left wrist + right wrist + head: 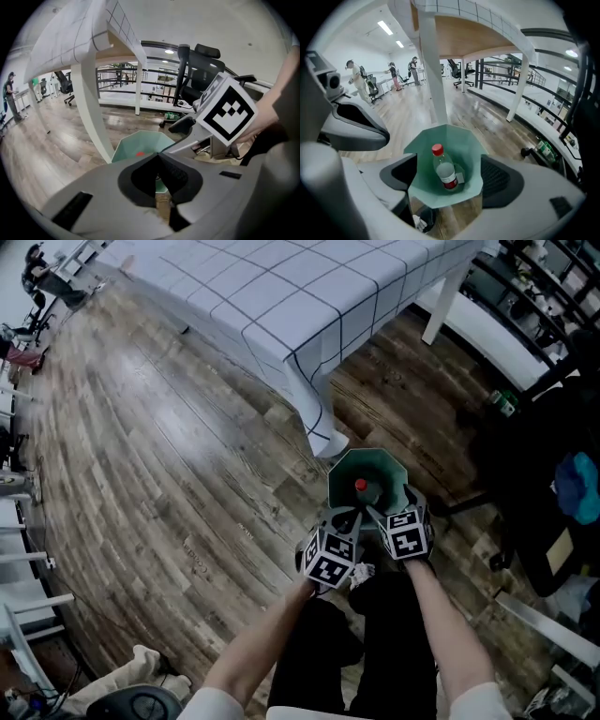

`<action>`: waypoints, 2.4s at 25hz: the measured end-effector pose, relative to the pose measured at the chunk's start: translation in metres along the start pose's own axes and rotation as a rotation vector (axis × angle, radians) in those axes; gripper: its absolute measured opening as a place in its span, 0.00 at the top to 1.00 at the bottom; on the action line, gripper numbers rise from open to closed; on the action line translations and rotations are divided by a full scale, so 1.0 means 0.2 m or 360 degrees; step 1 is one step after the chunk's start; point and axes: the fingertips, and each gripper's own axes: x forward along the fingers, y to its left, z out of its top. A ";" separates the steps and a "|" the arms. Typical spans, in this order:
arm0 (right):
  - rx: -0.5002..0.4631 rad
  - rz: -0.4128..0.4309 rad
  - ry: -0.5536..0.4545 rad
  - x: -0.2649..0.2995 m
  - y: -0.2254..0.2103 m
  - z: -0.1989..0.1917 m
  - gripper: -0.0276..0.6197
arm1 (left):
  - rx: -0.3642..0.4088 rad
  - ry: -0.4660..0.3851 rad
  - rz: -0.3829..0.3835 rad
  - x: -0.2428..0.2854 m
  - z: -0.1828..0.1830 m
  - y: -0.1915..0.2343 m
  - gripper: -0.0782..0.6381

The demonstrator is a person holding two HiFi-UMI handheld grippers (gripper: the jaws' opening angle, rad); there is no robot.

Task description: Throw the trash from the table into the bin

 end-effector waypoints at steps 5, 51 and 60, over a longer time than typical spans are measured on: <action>-0.0004 0.0072 -0.0071 -0.38 0.09 0.13 0.29 | -0.0017 0.0003 0.0018 -0.35 0.19 -0.09 0.86; 0.0234 0.0066 -0.0267 -2.34 0.80 0.62 0.95 | -0.0385 -0.0245 0.0151 -2.07 0.93 -0.71 0.86; 0.0296 0.0044 -0.0306 -2.32 0.72 0.65 0.95 | -0.0337 -0.0200 0.0144 -1.99 0.90 -0.67 0.86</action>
